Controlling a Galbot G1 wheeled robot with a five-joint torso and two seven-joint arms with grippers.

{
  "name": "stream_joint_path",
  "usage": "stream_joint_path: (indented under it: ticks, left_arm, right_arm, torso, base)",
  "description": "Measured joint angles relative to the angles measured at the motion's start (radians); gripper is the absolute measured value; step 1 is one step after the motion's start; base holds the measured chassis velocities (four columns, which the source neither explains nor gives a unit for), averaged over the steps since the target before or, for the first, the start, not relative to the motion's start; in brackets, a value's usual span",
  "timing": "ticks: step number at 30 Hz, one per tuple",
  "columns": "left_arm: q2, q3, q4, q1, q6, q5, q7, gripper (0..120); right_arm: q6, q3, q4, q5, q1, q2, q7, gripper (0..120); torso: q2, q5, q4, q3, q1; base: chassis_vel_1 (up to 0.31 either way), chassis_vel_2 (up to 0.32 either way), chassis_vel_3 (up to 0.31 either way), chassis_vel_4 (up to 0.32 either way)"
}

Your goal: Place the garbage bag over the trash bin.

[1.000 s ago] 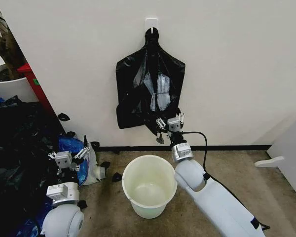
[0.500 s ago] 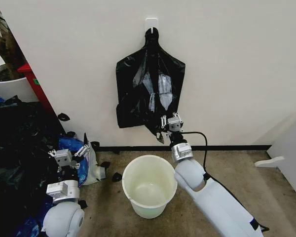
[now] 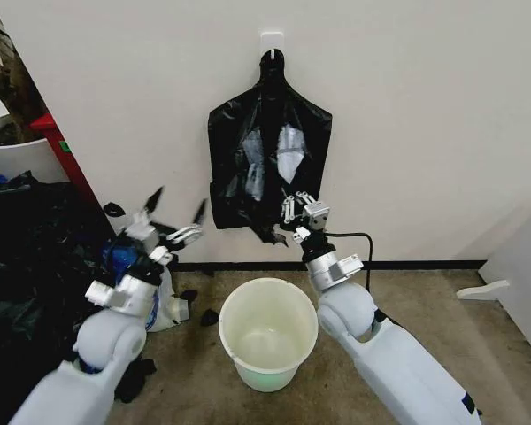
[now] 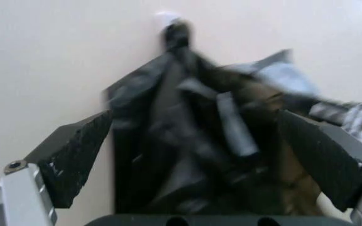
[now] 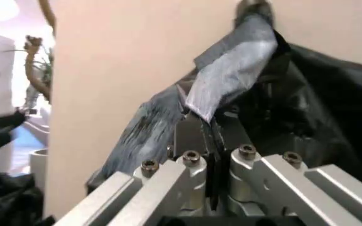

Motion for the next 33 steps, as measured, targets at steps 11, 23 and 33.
stream_joint_path:
  ticks: [11, 23, 33]
  left_arm:
    - [0.073, 0.187, 0.048, -0.21, 0.142, 0.294, -0.113, 100]
    - [0.121, 0.292, 0.086, -0.315, 0.204, 0.358, -0.076, 81]
    - [0.112, 0.25, 0.074, -0.283, 0.285, 0.382, -0.104, 46]
  right_arm:
    - [0.006, 0.014, 0.023, -0.008, -0.035, -0.001, -0.011, 0]
    - [0.006, 0.014, 0.021, -0.016, -0.04, 0.01, -0.012, 0]
    - [0.006, 0.017, 0.026, -0.021, -0.05, 0.009, -0.014, 0]
  torso:
    - [0.0, 0.0001, -0.0006, 0.0, 0.0]
    - [0.0, 0.0, -0.0006, 0.0, 0.0]
    - [0.0, 0.0, -0.0006, 0.0, 0.0]
  base:
    - [0.0, 0.0, 0.0, 0.0]
    - [0.0, 0.0, 0.0, 0.0]
    - [0.0, 0.0, 0.0, 0.0]
